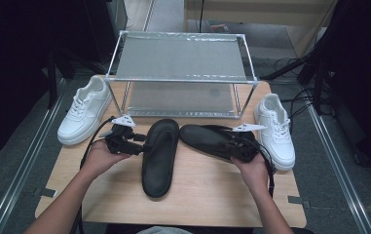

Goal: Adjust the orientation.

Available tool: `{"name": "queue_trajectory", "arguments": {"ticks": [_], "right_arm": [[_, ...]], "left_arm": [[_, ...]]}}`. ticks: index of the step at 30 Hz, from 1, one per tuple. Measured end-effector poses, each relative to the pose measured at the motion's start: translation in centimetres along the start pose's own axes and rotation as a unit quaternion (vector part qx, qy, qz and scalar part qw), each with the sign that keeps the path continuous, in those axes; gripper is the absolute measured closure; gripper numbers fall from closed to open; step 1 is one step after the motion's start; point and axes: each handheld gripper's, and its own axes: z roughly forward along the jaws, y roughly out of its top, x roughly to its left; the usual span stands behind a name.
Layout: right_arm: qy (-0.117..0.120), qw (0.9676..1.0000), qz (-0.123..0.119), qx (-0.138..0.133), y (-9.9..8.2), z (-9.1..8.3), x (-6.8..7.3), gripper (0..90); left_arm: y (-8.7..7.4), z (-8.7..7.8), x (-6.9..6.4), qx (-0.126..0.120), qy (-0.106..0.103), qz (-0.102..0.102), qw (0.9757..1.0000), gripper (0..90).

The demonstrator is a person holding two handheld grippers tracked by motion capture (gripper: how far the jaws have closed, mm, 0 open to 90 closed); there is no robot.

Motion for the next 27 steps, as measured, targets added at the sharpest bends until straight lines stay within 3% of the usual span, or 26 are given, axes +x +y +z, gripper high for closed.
{"name": "queue_trajectory", "arguments": {"ticks": [7,15,27], "right_arm": [[0.005,1.0000,0.001,-0.006,1.0,1.7,0.7,90.0],[0.009,0.9999,-0.004,0.009,1.5,3.1,0.8,90.0],[0.014,0.9996,0.004,0.024,1.7,3.6,0.5,90.0]], "left_arm": [[-1.0,-1.1,-0.1,-0.010,0.008,-0.006,0.9999,42.3],[-2.2,-1.9,-0.1,-0.010,0.021,-0.017,0.9996,42.0],[-2.9,-2.4,-0.3,-0.013,0.030,-0.020,0.9992,41.2]]}}
